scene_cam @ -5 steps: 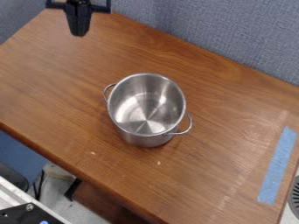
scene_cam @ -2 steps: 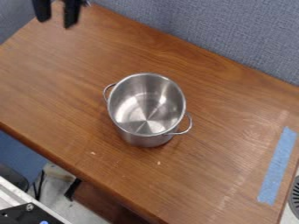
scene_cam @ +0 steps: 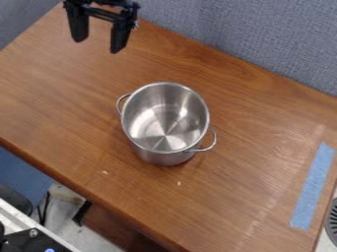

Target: Move the red object from the metal pot to the table

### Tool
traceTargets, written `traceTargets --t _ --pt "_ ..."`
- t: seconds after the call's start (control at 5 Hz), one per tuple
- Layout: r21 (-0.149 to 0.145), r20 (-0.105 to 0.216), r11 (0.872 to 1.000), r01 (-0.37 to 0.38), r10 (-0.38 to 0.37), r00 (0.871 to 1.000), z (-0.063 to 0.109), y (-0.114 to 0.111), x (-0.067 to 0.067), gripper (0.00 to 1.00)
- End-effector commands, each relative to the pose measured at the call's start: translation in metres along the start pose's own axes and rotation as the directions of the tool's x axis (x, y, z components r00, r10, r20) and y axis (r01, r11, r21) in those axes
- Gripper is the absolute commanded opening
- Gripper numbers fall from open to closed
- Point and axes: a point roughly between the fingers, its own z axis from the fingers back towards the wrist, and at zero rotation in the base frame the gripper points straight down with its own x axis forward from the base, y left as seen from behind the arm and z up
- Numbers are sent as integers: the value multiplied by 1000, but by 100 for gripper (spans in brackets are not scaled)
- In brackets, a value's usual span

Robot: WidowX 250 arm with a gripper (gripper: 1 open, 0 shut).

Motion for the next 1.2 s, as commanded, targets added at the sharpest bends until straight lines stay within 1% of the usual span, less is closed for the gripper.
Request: traceTargets --t 0.0,0.2,0.4,0.6,0.8,1.0 --pt "-43 111 993 -107 111 988 28 -2 -17 100" --pt "-62 147 995 -76 84 986 24 -36 -58 100" --pt "-114 128 993 -7 22 992 7 -78 -94 100" --pt "-160 158 987 -15 40 987 -19 -110 -112 100" --pt "-227 180 958 -177 220 959 -44 -93 -90 100" --pt "-313 162 898 -309 371 914 -63 -64 -73 100"
